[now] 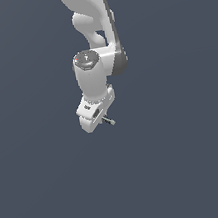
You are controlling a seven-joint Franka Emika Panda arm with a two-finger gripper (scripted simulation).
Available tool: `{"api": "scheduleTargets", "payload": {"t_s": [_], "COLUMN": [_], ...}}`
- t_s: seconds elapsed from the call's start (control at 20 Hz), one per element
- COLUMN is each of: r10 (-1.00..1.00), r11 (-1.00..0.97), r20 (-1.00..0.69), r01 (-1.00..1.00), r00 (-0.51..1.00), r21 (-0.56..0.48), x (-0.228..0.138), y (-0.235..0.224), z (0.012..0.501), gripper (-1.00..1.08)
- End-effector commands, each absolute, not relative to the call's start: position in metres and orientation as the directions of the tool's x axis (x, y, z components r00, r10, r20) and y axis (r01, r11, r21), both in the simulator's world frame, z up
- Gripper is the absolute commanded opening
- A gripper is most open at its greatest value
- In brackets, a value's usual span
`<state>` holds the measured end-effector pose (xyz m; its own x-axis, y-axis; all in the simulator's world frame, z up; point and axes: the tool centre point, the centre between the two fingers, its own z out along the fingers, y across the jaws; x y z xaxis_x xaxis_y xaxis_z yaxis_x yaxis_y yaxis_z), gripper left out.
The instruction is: Pick up the object and move it to a goal position.
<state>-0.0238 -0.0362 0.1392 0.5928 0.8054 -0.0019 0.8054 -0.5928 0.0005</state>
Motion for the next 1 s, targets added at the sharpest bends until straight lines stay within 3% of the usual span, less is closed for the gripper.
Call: {"api": "scheduleTargets", "payload": {"t_s": [0.0, 0.95], "r10": [0.805, 0.806], "r11": [-0.593, -0.592], "r20": [-0.002, 0.002], "r01": [0.805, 0.806], "r00": [0.593, 0.592], "r21": [0.001, -0.001], "x": [-0.035, -0.100], "y": [-0.050, -0.135], "z": [0.161, 0.296], "gripper": [-1.00, -1.00]}}
